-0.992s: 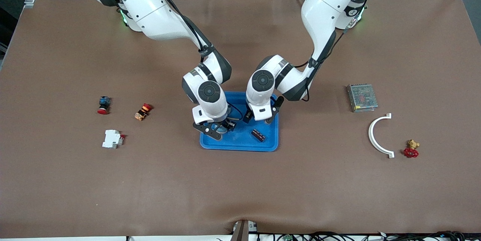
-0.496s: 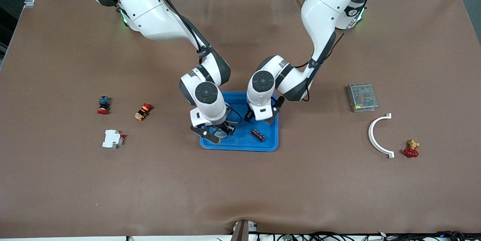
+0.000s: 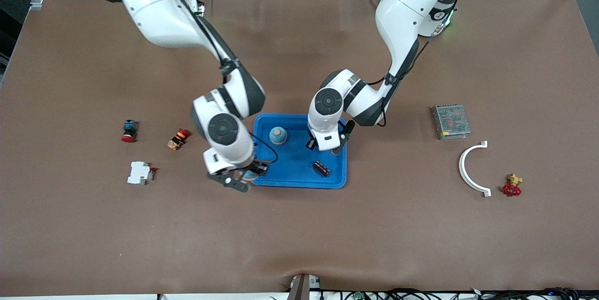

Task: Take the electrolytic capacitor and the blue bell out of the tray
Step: 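Carry the capacitor toward the white arc while the right gripper carries the bell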

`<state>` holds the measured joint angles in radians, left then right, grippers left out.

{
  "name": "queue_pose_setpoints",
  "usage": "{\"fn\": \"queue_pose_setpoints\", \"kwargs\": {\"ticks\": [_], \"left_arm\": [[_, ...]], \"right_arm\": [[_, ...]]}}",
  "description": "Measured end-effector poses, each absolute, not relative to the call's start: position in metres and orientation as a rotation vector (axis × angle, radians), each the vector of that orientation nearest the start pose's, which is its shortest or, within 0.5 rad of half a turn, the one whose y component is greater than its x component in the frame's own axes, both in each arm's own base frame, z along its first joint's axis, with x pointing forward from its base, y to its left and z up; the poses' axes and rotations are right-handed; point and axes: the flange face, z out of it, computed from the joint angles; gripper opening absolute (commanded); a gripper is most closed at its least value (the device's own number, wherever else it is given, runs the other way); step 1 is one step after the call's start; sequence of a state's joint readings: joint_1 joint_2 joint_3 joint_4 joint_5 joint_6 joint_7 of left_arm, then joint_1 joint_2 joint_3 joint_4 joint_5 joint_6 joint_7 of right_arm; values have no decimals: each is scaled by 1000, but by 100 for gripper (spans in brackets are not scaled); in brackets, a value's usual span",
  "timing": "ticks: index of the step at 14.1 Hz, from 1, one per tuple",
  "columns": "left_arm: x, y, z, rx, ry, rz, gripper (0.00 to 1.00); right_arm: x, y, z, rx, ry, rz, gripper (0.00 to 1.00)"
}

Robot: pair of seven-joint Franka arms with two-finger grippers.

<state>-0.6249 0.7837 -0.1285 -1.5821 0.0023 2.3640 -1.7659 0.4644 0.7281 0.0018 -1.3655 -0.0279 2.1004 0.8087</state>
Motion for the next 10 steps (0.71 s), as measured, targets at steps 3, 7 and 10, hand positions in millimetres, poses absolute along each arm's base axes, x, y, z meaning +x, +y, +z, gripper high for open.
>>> {"fn": "queue_pose_setpoints", "kwargs": {"ticks": [3,7,10], "left_arm": [[525,-466,187,-2749,-1605,120,7],[547,-452,247,-2790,-1552,75,7],[575,-409,308,-2829,-1435,65,7]], "right_arm": [[680,250,340,-3157,306,13,0],[696,139,383,-3178,35,87,0],[700,62,391,-3165,-146,125,0]]}}
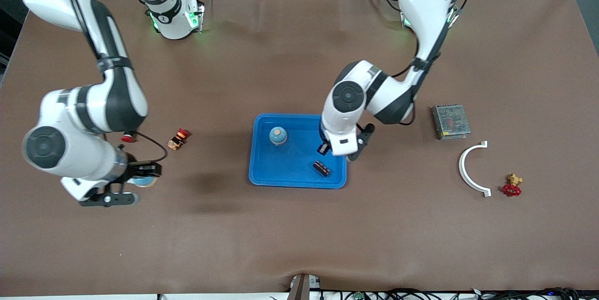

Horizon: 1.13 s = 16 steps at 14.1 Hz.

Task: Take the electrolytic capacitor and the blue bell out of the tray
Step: 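Carry the capacitor toward the white arc while the right gripper carries the bell, then set the capacitor beside the arc while the right gripper sets the bell down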

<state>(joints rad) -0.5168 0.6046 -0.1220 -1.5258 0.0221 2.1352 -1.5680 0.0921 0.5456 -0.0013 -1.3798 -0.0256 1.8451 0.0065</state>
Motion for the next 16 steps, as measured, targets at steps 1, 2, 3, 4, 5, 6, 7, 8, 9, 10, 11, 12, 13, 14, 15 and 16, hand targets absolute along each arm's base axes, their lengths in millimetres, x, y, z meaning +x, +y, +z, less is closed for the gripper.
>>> {"fn": "queue_pose_setpoints", "kwargs": {"ticks": [1,2,3,4,5,6,7,8,9,10,11,12,13,14,15,16], "left_arm": [[585,-385,325,-2838,-1379,72,7],[597,-358,339,-2849,-1318,83,7],[608,-328,352,-2861,-1263,95,7],[620,-296,362,-2875,-1213,105,7],[631,-263,370,-2891,-1162,116,7],[642,-227,375,-2909,-1107,128,7],[652,-189,379,-2930,-1046,143,7],[660,-149,381,-2953,-981,157,7],[667,-107,383,-2979,-914,168,7],[672,-63,384,-3007,-845,175,7],[674,-23,383,-3029,-790,183,7],[673,10,381,-3047,-744,190,7],[672,38,378,-3063,-696,200,7],[670,60,373,-3080,-645,209,7],[668,77,368,-3096,-595,212,7],[668,89,362,-3110,-547,214,7]], "right_arm": [[700,38,389,-3157,-202,134,0],[700,15,387,-3149,-250,144,0],[699,-6,384,-3140,-292,155,0],[697,-26,380,-3131,-329,168,0],[695,-44,377,-3122,-361,180,0],[692,-62,373,-3111,-395,190,0],[688,-78,368,-3101,-424,199,0],[684,-94,361,-3094,-450,196,0],[680,-109,352,-3090,-477,179,0],[674,-120,342,-3090,-500,153,0],[666,-129,331,-3091,-515,131,0],[658,-135,319,-3092,-525,116,0],[649,-142,308,-3092,-535,103,0],[641,-149,298,-3094,-538,91,0],[633,-155,288,-3096,-535,83,0],[626,-161,280,-3097,-532,77,0]]}}
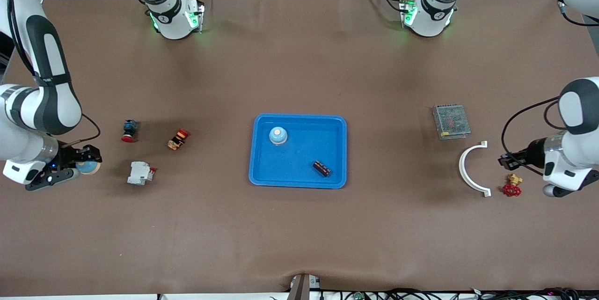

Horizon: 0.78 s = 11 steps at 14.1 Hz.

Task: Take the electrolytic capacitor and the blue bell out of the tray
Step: 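Set the capacitor beside the arc while the right gripper sets the bell down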

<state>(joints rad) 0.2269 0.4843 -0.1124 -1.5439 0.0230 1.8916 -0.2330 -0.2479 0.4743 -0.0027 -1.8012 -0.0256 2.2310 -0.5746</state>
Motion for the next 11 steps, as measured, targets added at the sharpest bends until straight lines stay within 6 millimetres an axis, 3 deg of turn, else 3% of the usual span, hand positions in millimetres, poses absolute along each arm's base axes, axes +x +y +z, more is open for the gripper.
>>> {"fn": "queue_pose_setpoints", "kwargs": {"ticks": [2,7,11], "left_arm": [[671,99,345,-3134,-462,203,7],[681,93,274,-3109,-306,208,7],[684,90,240,-3113,-291,199,7]], "right_arm": [[616,-168,265,-3099,-521,70,0],[606,-173,246,-3109,-506,43,0],[604,-174,214,-3114,-505,23,0]]}}
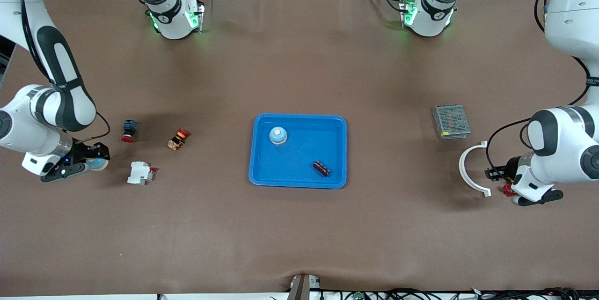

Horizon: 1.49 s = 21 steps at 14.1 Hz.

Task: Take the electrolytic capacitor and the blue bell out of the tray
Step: 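Set the capacitor beside the arc while the right gripper sets the bell down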

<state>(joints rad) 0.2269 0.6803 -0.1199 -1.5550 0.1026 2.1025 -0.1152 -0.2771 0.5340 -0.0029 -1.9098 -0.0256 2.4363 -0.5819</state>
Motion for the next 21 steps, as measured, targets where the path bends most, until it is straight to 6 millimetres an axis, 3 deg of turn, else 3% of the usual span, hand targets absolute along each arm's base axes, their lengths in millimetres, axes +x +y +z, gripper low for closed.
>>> {"fn": "queue_pose_setpoints", "kwargs": {"ticks": [6,11,12,13,15,16,17,18,19,21], "left_arm": [[683,92,213,-3119,-297,202,7],[679,99,195,-3121,-314,186,7],[678,101,194,-3120,-319,188,7],[677,103,194,-3120,-323,189,7],[677,104,194,-3120,-324,188,11],[677,104,194,-3120,-324,187,22],[678,104,194,-3120,-324,187,43],[678,103,194,-3120,-324,186,80],[678,103,194,-3120,-323,185,100],[678,103,194,-3121,-323,181,100]], "right_arm": [[598,-187,180,-3115,-471,34,0],[594,-194,170,-3114,-451,43,0],[594,-194,170,-3115,-450,41,36],[594,-194,170,-3115,-450,41,99],[594,-195,169,-3115,-448,40,100],[593,-197,168,-3115,-444,42,100],[592,-199,166,-3115,-437,44,100],[592,-201,167,-3117,-432,41,100],[593,-203,169,-3117,-430,41,100],[600,-204,179,-3103,-429,85,100]]}}
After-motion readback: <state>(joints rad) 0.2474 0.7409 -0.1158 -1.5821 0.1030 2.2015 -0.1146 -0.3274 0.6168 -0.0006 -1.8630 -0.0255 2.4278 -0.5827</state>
